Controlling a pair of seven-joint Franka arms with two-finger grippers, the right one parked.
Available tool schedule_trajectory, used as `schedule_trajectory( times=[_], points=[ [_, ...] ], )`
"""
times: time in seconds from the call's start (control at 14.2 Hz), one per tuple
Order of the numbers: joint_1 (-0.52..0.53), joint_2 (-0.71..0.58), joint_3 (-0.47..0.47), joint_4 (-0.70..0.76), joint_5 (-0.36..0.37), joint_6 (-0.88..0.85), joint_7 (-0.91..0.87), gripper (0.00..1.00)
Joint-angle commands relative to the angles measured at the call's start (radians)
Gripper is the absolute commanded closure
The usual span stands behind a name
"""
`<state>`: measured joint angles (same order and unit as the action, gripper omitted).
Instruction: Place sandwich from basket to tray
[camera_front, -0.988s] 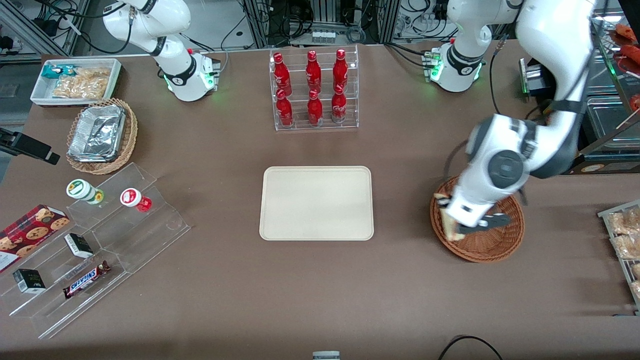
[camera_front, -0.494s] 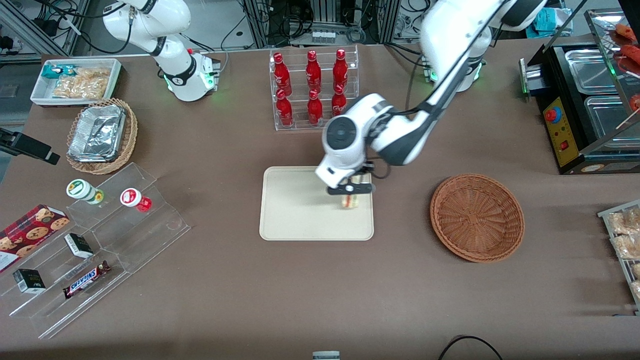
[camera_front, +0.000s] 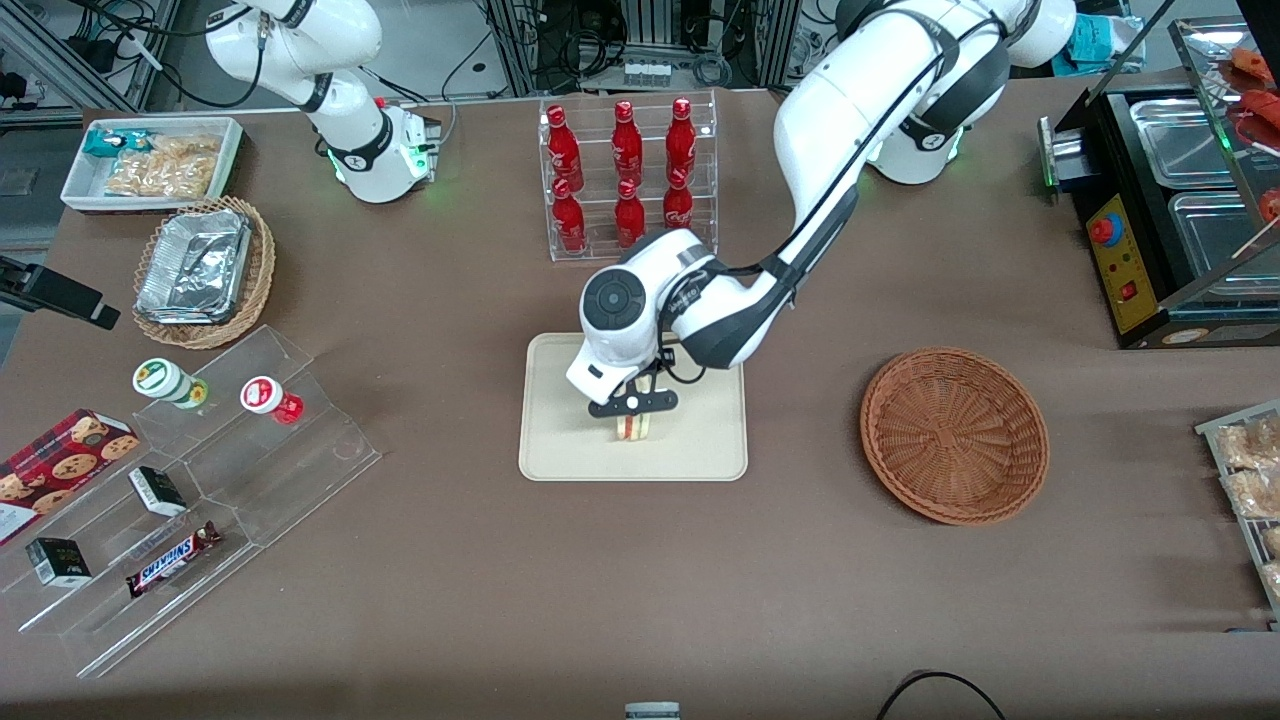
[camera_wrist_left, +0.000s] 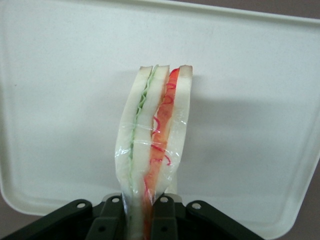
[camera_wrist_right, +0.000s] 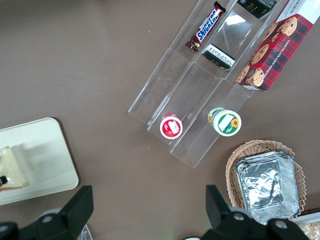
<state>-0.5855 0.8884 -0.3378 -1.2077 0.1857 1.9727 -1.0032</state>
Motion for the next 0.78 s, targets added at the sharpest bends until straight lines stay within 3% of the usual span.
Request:
schedule_trajectory(
  times=[0.0, 0.21, 0.42, 0.56, 0.71],
  points=[
    [-0.016, 0.011, 0.011, 0.051, 0.046, -0.011, -0.021, 0.00],
    [0.002, -0.090, 0.026, 0.051, 0.058, -0.107, -0.018, 0.00],
    [0.108, -0.257, 0.045, 0.043, 0.044, -0.286, -0.002, 0.00],
    [0.182, -0.351, 0.040, 0.019, 0.040, -0.406, 0.133, 0.00],
    [0.289, -0.442, 0.042, -0.021, -0.015, -0.489, 0.329, 0.00]
  ],
)
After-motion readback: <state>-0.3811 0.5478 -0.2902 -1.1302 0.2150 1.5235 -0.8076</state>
